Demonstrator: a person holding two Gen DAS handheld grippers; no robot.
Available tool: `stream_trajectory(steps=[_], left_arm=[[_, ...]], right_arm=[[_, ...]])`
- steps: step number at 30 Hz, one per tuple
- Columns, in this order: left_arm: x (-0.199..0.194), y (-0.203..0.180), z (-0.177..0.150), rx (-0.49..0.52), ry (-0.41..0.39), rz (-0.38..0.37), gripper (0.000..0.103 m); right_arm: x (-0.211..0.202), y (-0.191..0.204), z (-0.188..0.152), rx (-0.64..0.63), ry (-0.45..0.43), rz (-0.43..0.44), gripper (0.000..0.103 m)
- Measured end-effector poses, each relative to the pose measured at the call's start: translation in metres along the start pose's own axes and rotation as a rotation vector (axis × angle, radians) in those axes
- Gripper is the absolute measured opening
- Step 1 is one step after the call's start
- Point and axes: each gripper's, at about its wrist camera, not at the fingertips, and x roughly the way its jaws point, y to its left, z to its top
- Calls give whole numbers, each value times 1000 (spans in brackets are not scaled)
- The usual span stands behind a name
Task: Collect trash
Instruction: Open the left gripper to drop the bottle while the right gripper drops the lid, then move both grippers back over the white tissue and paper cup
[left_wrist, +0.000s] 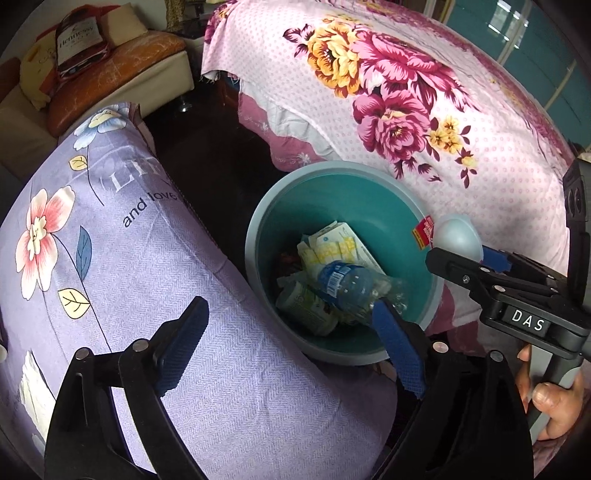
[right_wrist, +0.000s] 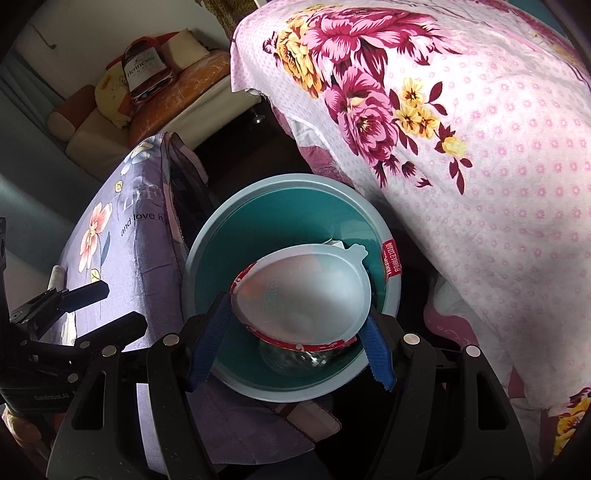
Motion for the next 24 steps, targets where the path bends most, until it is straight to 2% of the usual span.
stream_trajectory(steps=[12,14,24], left_arm=[[-11,28,-16,-50,-15,-20,93],[-11,31,-19,-56,-14,-27,93],[-10,46,-34,-92,1,-37,94]], right_arm=[[21,14,6,-1,48,-7,65],[24,16,5,0,59,-8,74],[26,18,-1,6,89,-32,80]])
